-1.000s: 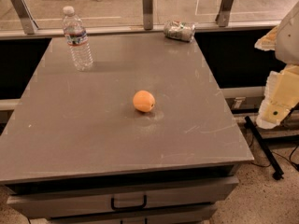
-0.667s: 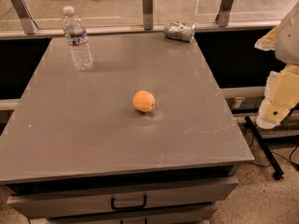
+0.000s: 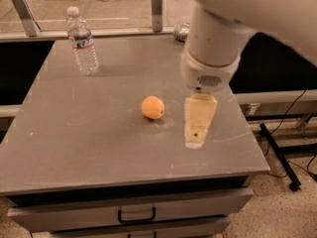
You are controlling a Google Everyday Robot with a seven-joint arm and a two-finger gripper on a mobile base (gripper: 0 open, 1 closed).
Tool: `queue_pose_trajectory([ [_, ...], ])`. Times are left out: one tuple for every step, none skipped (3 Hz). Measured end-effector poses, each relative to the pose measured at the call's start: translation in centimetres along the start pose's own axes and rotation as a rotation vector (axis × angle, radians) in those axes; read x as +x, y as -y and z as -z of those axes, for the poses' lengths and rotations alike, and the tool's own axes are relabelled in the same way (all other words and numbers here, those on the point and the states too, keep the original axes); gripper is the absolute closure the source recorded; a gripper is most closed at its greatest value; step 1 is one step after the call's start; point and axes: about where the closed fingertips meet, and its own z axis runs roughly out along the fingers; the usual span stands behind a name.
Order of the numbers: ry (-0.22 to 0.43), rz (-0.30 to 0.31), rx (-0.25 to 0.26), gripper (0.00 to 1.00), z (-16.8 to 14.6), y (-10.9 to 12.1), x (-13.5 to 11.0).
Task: Pick orange
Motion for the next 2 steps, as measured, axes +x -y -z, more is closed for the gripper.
queue_pose_trajectory([
  [-0.023,0.153,-0.039,0.0,-5.0,-1.85,-9.12],
  [-0.023,0.152,-0.039,0.0,-4.98,-1.84,-9.06],
])
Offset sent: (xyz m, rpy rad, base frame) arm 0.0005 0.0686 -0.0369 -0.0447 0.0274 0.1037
